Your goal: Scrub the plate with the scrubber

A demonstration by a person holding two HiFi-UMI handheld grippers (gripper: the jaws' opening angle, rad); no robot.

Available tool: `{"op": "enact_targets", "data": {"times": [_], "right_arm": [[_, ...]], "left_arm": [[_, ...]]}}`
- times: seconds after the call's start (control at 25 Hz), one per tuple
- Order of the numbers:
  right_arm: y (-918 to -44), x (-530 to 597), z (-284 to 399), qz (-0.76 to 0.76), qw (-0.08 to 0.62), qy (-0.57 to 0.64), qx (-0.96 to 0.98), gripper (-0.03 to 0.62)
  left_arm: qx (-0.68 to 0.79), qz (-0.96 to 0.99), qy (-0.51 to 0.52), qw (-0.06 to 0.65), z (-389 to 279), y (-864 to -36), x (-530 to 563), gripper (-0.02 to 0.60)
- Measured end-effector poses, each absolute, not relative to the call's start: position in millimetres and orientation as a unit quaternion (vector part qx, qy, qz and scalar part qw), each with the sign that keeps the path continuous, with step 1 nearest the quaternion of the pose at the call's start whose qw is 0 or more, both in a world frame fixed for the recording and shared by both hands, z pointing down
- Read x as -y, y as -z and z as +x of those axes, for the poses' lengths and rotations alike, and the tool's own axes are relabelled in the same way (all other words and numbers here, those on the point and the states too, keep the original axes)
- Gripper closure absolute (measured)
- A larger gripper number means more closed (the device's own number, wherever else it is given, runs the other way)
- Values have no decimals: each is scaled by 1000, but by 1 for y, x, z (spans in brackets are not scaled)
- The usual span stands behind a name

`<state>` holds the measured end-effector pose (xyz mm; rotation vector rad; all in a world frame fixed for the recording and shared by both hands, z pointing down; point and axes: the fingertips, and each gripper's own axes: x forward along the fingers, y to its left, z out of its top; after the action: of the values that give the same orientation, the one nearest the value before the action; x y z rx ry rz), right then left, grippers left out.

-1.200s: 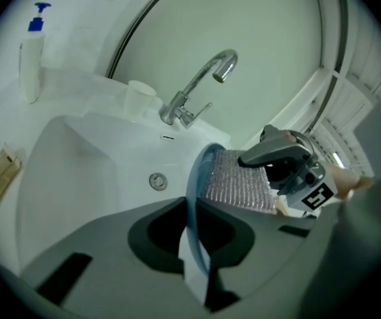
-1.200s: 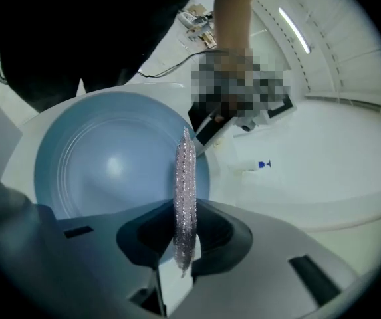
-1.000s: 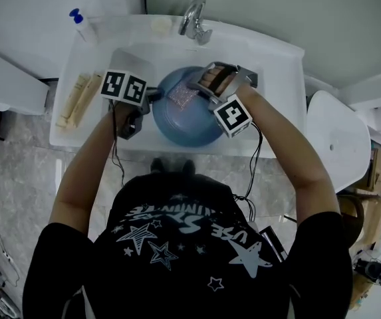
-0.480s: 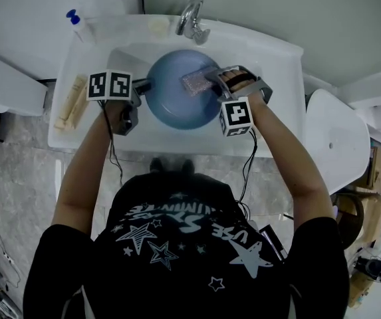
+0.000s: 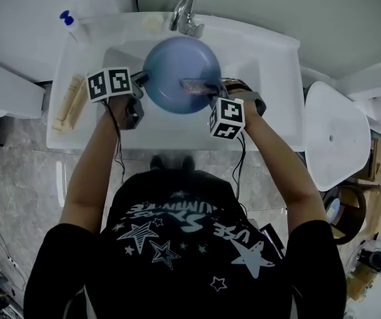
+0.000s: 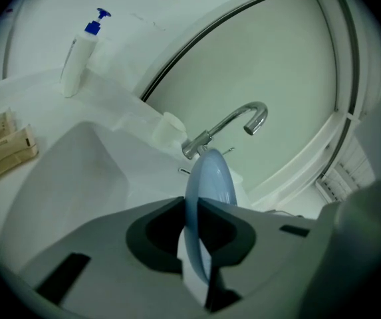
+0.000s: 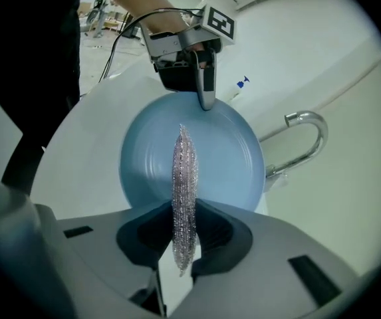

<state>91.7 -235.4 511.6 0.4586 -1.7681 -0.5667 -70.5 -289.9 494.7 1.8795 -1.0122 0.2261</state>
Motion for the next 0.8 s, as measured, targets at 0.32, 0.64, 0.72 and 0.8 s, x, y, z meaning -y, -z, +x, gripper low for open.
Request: {"op": "enact_targets", "data": {"times": [0.32, 0.64, 0.72, 0.8], "right_arm": [[-528, 194, 69, 201, 538, 86, 814, 513], [-509, 172, 29, 214, 366, -155, 892, 513], [-497, 180, 31, 237, 304, -210, 899, 513], [-483, 191, 40, 263, 264, -222, 901, 513]], "left_arm": [[427, 758, -87, 484, -66, -504, 283, 537], [426, 768, -94, 469, -62, -503, 279, 537], [425, 770, -94, 467, -61, -503, 277, 537], [426, 768, -87, 469, -61, -503, 276, 539]]}}
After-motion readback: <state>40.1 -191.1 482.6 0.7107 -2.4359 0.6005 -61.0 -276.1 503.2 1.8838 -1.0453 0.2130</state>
